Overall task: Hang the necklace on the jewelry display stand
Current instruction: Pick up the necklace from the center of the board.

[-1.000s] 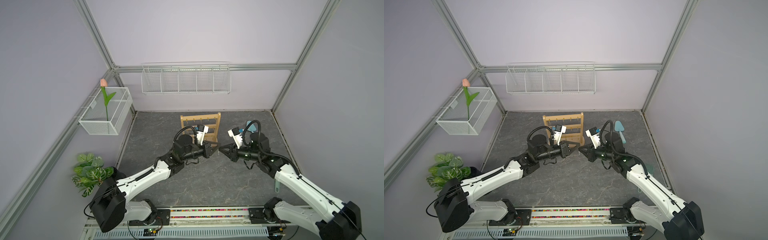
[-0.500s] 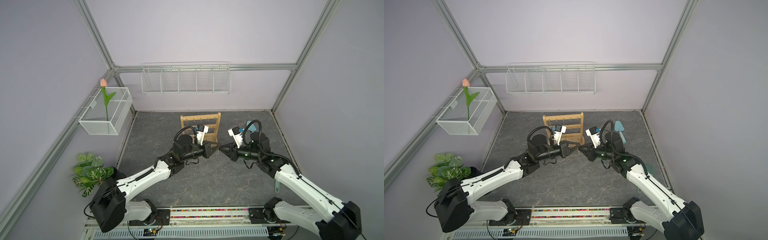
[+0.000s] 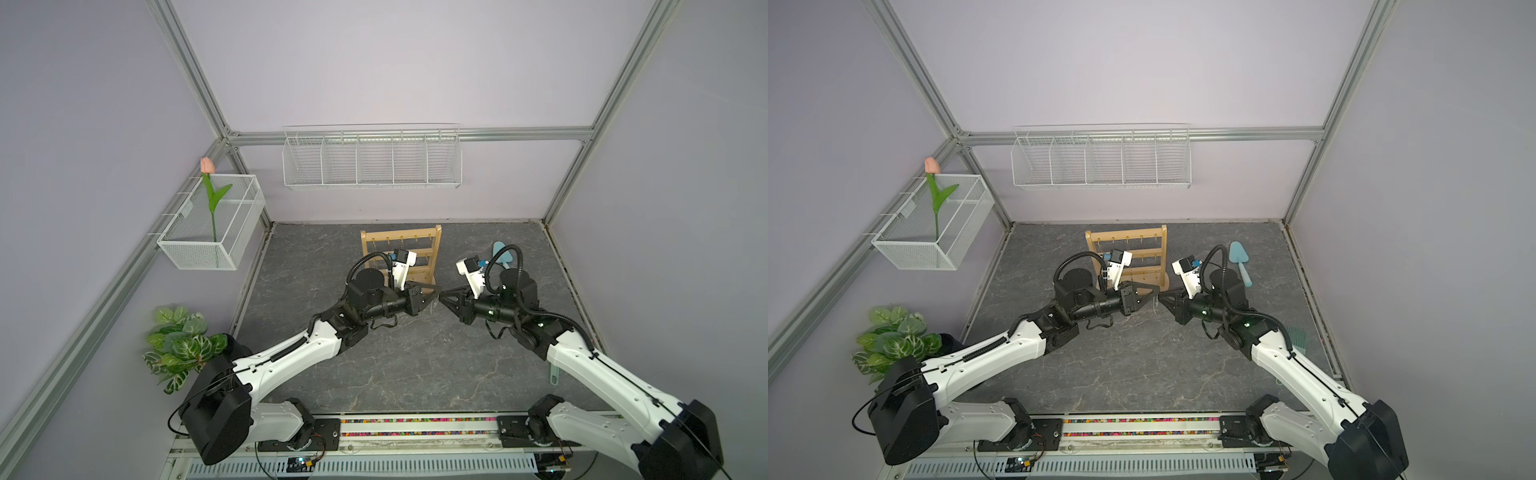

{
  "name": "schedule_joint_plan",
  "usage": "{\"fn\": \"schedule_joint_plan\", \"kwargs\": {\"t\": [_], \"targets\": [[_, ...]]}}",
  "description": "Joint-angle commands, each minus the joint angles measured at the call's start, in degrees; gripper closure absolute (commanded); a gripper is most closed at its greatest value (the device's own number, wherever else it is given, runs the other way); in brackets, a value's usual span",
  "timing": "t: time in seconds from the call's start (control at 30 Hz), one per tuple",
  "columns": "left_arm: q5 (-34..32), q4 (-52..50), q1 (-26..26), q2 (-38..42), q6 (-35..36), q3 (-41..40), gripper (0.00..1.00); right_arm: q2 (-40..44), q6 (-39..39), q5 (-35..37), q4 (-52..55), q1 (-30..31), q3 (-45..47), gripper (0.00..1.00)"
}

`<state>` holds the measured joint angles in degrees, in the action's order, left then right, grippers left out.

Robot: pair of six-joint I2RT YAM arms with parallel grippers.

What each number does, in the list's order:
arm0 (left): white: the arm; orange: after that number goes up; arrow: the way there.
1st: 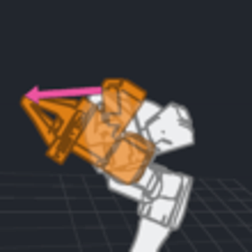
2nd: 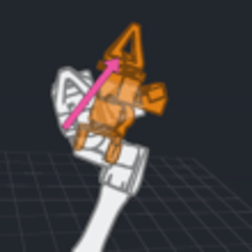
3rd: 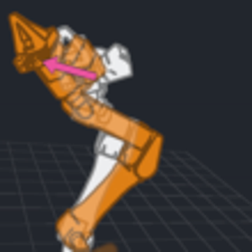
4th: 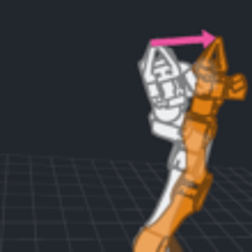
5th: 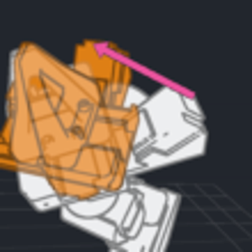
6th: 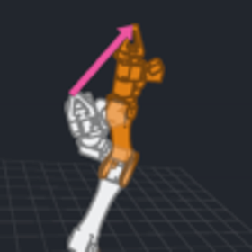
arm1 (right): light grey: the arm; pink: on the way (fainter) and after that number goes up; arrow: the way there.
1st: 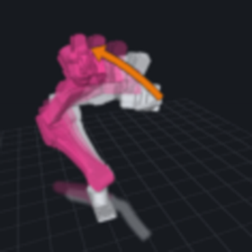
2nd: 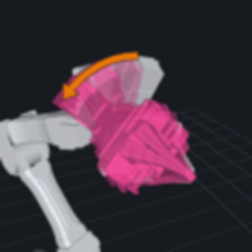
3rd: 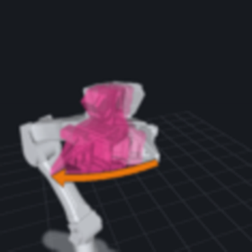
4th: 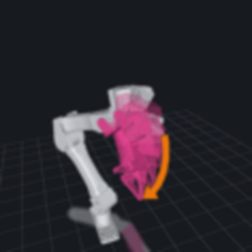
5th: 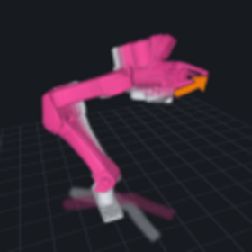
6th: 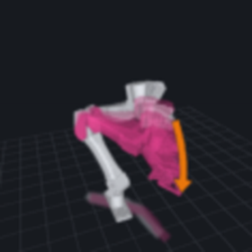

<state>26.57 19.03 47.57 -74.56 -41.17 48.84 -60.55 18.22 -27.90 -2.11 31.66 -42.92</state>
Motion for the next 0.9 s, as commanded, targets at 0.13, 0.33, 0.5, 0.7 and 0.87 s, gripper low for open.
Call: {"fn": "schedule_joint_plan", "kwargs": {"t": [0.13, 0.33, 0.5, 0.7, 0.87], "targets": [[1.07, 1.19, -0.21, 0.13, -1.10, 0.86, 0.90, 0.27, -1.36, -1.62, -5.71, 0.21, 1.26, 0.87], [0.99, 1.23, -0.20, 0.04, -1.02, 1.17, 0.90, 0.68, -1.96, -1.79, -5.04, 0.21, 1.59, 0.86], [1.38, 1.45, -0.21, -0.03, -1.15, 1.10, 0.90, 0.22, -1.99, -0.87, -5.97, 0.22, 1.52, 0.87], [1.29, 1.28, -0.20, 0.20, -1.13, 0.82, 0.90, -0.68, -1.97, -1.05, -7.14, 0.23, 1.18, 0.87], [1.37, 1.45, -0.25, 0.21, -1.08, 0.82, 0.90, -1.41, -1.96, -0.82, -7.29, 0.19, 0.84, 0.87]]}}
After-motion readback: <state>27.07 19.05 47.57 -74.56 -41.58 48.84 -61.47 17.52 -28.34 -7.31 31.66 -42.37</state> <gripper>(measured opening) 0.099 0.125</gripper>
